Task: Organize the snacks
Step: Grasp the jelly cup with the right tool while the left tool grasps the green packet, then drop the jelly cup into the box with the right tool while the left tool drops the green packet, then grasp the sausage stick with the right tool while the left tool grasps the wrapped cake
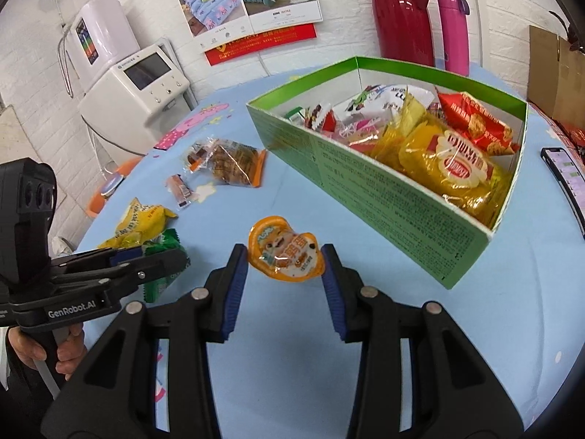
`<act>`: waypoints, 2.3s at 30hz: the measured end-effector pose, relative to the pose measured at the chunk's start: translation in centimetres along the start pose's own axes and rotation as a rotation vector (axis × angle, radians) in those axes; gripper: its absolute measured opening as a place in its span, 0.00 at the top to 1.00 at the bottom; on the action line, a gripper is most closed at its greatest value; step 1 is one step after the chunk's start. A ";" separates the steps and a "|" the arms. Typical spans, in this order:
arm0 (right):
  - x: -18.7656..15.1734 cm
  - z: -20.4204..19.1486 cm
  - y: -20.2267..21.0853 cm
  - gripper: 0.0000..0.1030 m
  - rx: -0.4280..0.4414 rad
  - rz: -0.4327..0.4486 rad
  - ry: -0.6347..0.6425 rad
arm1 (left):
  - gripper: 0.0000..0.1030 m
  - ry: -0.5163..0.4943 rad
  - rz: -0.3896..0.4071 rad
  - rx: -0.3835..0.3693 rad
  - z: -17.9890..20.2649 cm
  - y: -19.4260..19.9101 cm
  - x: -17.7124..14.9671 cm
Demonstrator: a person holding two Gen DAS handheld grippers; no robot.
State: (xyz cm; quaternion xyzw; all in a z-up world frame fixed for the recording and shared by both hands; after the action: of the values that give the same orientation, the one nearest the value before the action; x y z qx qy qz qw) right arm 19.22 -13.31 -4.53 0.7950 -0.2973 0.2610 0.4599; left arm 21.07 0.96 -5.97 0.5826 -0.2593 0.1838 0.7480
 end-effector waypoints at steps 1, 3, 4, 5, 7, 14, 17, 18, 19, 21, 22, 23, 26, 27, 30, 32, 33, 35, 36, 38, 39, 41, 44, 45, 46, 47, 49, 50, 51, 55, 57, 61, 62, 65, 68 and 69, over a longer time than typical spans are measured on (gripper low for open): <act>0.4 -0.1 0.7 0.59 0.010 0.018 -0.001 | 0.63 -0.007 0.009 -0.013 0.7 0.6 0.5; 1.3 -0.2 2.0 0.59 0.020 0.056 0.002 | 0.63 -0.027 0.031 -0.044 2.2 1.7 1.8; 1.8 -0.1 2.8 0.59 0.016 0.079 0.008 | 0.63 -0.040 0.044 -0.052 3.0 2.2 2.5; 2.5 0.1 3.4 0.59 0.007 0.097 0.015 | 0.63 -0.056 0.059 -0.053 3.7 2.5 3.2; 3.6 0.7 4.6 0.59 -0.012 0.127 0.023 | 0.63 -0.079 0.086 -0.051 5.1 2.8 4.8; 7.4 4.6 7.0 0.58 -0.122 0.210 0.039 | 0.62 -0.104 0.133 -0.049 9.0 1.3 10.4; 8.6 6.3 7.0 0.58 -0.150 0.222 0.034 | 0.62 -0.100 0.132 -0.035 9.7 -0.4 12.0; 9.0 6.8 6.9 0.58 -0.161 0.226 0.037 | 0.62 -0.101 0.133 -0.024 9.9 -1.1 12.5; 9.4 7.3 6.7 0.58 -0.174 0.228 0.042 | 0.62 -0.103 0.133 -0.013 10.1 -1.7 12.9; 9.9 8.2 6.4 0.58 -0.194 0.227 0.045 | 0.62 -0.105 0.126 0.000 10.1 -3.0 13.6; 10.2 8.5 6.1 0.58 -0.198 0.225 0.046 | 0.62 -0.105 0.122 0.003 10.1 -3.4 13.7; 10.3 8.8 5.8 0.58 -0.201 0.224 0.047 | 0.62 -0.105 0.117 0.006 10.2 -3.9 13.9; 10.6 9.7 4.9 0.57 -0.219 0.215 0.062 | 0.62 -0.112 0.105 0.014 10.2 -5.2 14.3; 10.7 9.9 4.6 0.57 -0.223 0.209 0.065 | 0.62 -0.116 0.102 0.016 10.2 -5.6 14.4; 10.8 10.5 3.6 0.49 -0.222 0.197 0.076 | 0.57 -0.118 0.108 0.031 10.1 -6.1 14.6; 10.5 10.7 3.3 0.32 -0.231 0.193 0.083 | 0.43 -0.111 0.116 0.030 9.8 -6.2 14.6; 10.4 10.7 3.3 0.29 -0.236 0.198 0.089 | 0.28 -0.102 0.122 0.033 9.7 -6.2 14.6; 10.2 10.7 3.2 0.26 -0.247 0.198 0.100 | 0.13 -0.079 0.151 0.060 9.1 -5.9 14.8; 10.1 10.7 3.2 0.23 -0.250 0.198 0.102 | 0.12 -0.068 0.168 0.076 8.8 -5.7 14.8; 10.0 10.7 3.3 0.21 -0.251 0.196 0.098 | 0.09 -0.067 0.170 0.095 8.5 -5.6 14.8; 9.9 10.7 3.3 0.21 -0.248 0.192 0.094 | 0.09 -0.068 0.169 0.100 8.3 -5.6 14.7; 9.8 10.5 3.5 0.21 -0.243 0.193 0.087 | 0.09 -0.068 0.168 0.106 8.1 -5.3 14.5; 9.7 9.9 4.1 0.21 -0.239 0.201 0.090 | 0.09 -0.069 0.171 0.105 8.0 -4.7 14.0; 9.7 9.6 4.3 0.21 -0.237 0.204 0.094 | 0.09 -0.070 0.174 0.106 8.0 -4.4 13.9; 9.7 9.2 4.5 0.21 -0.236 0.207 0.100 | 0.09 -0.071 0.177 0.106 7.9 -4.0 13.8; 9.6 8.8 4.7 0.21 -0.234 0.210 0.105 | 0.09 -0.073 0.181 0.104 7.9 -3.7 13.7; 9.7 8.1 5.0 0.21 -0.230 0.216 0.115 | 0.09 -0.076 0.189 0.106 7.9 -3.0 13.5; 9.6 7.6 5.2 0.21 -0.228 0.219 0.119 | 0.09 -0.077 0.192 0.107 7.8 -2.6 13.3; 9.7 7.2 5.4 0.20 -0.225 0.222 0.124 | 0.09 -0.078 0.195 0.106 7.8 -2.2 13.2; 9.4 5.1 6.2 0.20 -0.199 0.230 0.148 | 0.09 -0.096 0.190 0.075 7.0 0.1 12.4; 9.2 3.8 6.5 0.16 -0.179 0.233 0.162 | 0.09 -0.098 0.193 0.073 5.9 1.5 12.2; 8.9 1.1 6.8 0.13 -0.137 0.244 0.188 | 0.09 -0.056 0.240 0.118 1.8 4.7 12.5; 8.8 0.4 6.7 0.13 -0.125 0.243 0.197 | 0.09 -0.038 0.245 0.130 0.6 5.4 12.5; 8.4 -1.7 6.1 0.13 -0.087 0.228 0.222 | 0.09 0.024 0.249 0.152 -3.0 6.7 12.3; 7.8 -3.8 5.0 0.13 -0.048 0.202 0.246 | 0.09 0.062 0.231 0.172 -5.9 6.9 11.5; 7.5 -4.4 4.5 0.13 -0.034 0.189 0.252 | 0.09 0.066 0.217 0.180 -6.6 6.7 11.1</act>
State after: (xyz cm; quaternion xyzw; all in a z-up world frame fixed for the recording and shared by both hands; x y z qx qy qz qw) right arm 20.57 -13.00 5.18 0.7165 -0.3152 0.3958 0.4802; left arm 27.26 8.69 4.68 0.6095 -0.2786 0.3052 0.6766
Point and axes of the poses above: each gripper's, at about its wrist camera, not at the fingertips, and y roughly against the way its jaws point, z to its right, x to its top, the point moved 7 cm from there along -y, roughly the way its jaws point, and after that the axes turned 11 degrees about x, right-handed, at the moved point
